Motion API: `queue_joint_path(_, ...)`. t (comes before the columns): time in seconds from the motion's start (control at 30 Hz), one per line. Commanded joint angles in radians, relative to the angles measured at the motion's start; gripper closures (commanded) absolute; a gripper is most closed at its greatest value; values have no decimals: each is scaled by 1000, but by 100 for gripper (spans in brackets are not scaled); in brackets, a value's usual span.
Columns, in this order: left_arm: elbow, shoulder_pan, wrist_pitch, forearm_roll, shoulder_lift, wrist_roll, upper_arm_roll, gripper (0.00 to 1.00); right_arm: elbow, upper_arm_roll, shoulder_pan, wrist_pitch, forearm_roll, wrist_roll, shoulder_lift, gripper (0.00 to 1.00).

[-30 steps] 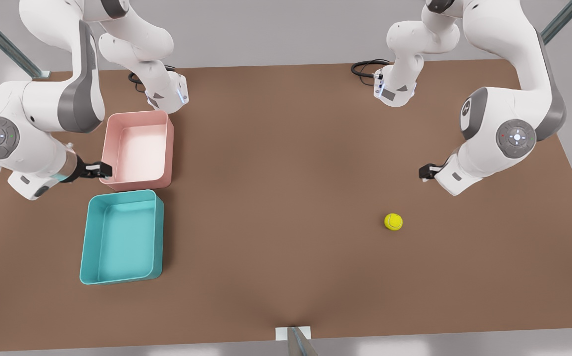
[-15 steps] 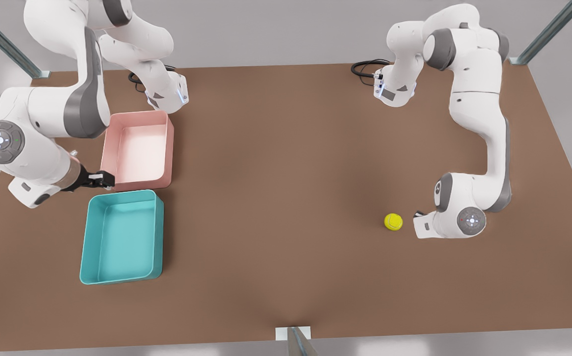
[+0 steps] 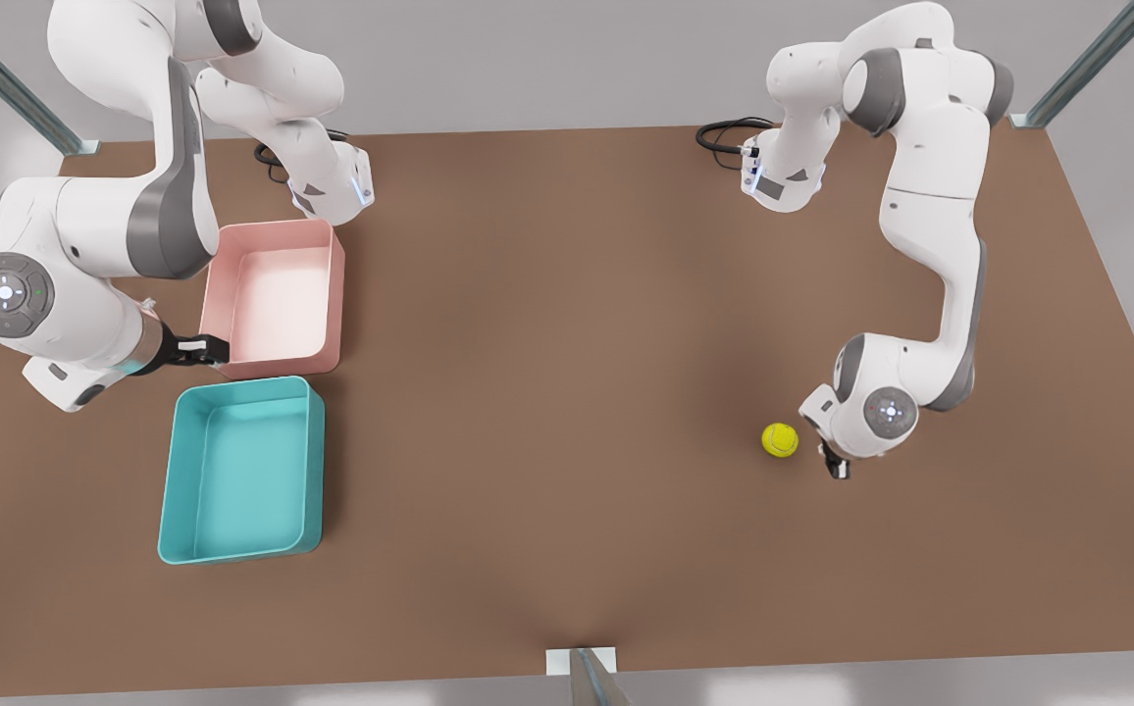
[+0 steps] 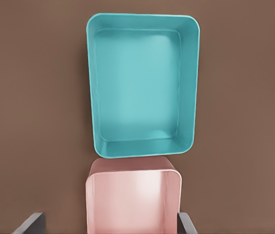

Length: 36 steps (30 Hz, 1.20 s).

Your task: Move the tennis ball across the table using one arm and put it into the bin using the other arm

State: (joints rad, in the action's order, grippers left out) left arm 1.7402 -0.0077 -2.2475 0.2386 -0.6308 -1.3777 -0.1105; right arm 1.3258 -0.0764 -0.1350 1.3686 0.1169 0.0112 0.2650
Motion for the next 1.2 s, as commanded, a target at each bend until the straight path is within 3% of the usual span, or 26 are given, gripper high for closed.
queue_joint_path(0.0, 56, -3, -69, 2, 25, -322, 0, 79, 0, 0, 2, -6, 0, 4, -1, 0)
queue_joint_path(0.47, 64, -32, -127, 1, -10, -235, 22, 79, -11, -11, 0, -8, -6, 6, -1, 0)
queue_joint_path(0.6, -4, -322, -122, 2, -49, 374, 22, 79, -11, -11, 2, -8, -3, 6, -1, 0)
queue_joint_path(0.73, -36, -273, -63, -84, -26, 491, 18, 79, -11, -11, 0, -8, -3, 6, -1, 0)
queue_joint_path(0.8, -91, -226, 72, -117, 19, 649, 31, 79, -11, -11, 0, -8, -3, 7, -1, 0)
queue_joint_path(0.87, -252, -166, 357, -119, 51, 833, 20, 79, -11, -11, 0, -8, -5, 7, -1, 0)
queue_joint_path(0.9, -474, -88, 696, -116, 63, 1197, -87, 79, -11, -11, 0, -8, -5, 7, -1, 0)
queue_joint_path(0.93, -563, -51, 831, -114, 111, 1489, -164, 78, -11, -11, 0, -8, -5, 7, -1, 0)
queue_joint_path(0.97, -591, 15, 937, -113, 143, 1583, -254, 0, -10, -11, 0, -8, -5, 7, -1, 0)
queue_joint_path(1.03, -591, 20, 994, -42, 226, 1631, -227, 0, -7, -8, -6, -8, -3, 7, 8, 0)
queue_joint_path(1.07, -506, -15, 955, -293, 348, 1660, 7, 0, -5, -2, -14, -12, -5, 7, 14, 0)
queue_joint_path(1.17, -488, -34, 927, -257, 332, 1655, 17, 0, -19, 4, -110, -17, -13, 7, 100, 0)
